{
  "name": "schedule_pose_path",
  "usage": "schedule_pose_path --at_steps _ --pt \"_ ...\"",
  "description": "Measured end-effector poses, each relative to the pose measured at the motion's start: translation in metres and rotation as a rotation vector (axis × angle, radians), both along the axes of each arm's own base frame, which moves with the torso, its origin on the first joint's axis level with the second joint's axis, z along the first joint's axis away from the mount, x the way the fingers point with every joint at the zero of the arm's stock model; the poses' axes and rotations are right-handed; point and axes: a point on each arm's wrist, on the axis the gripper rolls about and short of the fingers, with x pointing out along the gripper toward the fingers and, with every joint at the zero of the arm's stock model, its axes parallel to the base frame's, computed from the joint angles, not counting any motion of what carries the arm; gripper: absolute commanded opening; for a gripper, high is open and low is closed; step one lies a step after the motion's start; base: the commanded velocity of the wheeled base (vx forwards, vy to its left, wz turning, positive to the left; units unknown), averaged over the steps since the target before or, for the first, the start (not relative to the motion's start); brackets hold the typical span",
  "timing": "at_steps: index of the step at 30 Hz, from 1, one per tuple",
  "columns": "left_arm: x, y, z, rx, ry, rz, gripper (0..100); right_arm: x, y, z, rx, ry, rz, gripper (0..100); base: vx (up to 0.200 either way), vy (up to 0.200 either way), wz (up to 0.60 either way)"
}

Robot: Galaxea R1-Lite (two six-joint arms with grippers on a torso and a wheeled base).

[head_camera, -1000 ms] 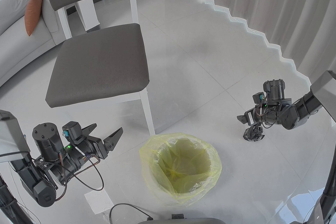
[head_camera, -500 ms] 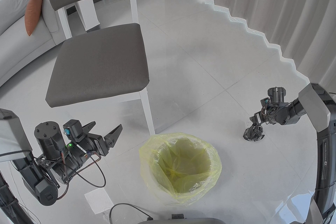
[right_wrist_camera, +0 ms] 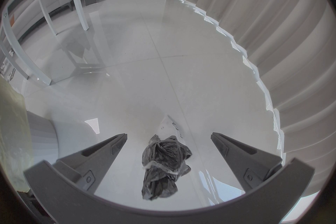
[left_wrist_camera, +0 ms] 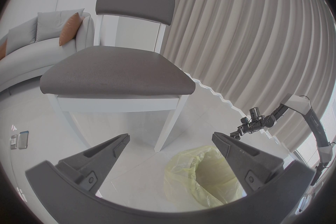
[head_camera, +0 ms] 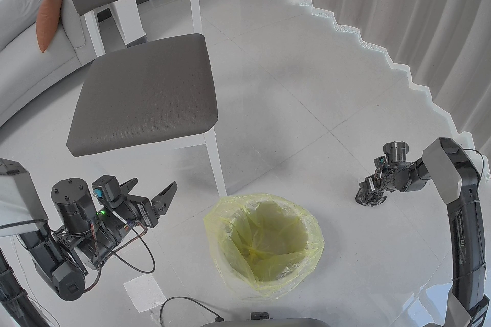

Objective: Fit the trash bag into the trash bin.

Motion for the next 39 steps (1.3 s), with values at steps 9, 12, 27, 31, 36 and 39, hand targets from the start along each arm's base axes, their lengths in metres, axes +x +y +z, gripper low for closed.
schedule_pose_path --at_steps 9,12,27,31,36,39 --pt "0.001 0.000 0.001 -0.001 -0.004 0.003 100 0.002 -0.004 -0.016 0.002 0.016 -0.003 0 0.000 0.000 0.00" --pt "0.002 0.000 0.001 -0.001 -0.006 0.007 100 0.002 -0.004 -0.019 0.004 0.025 -0.004 0 0.000 0.000 0.00" --pt "0.002 -0.002 0.000 0.000 -0.005 0.003 100 -0.038 0.009 -0.001 0.012 0.114 0.025 0 0.000 0.000 0.00" --pt "0.001 -0.002 0.000 0.001 0.000 0.002 100 -0.061 0.023 0.032 0.012 0.054 0.070 0 0.000 0.000 0.00" --pt "-0.002 -0.002 -0.002 0.004 0.008 0.009 100 -0.097 0.056 0.089 0.011 -0.072 0.163 0 0.000 0.000 0.00" --pt "-0.004 -0.003 -0.002 0.007 0.011 0.013 100 -0.122 0.083 0.124 0.015 -0.145 0.241 0 0.000 0.000 0.00"
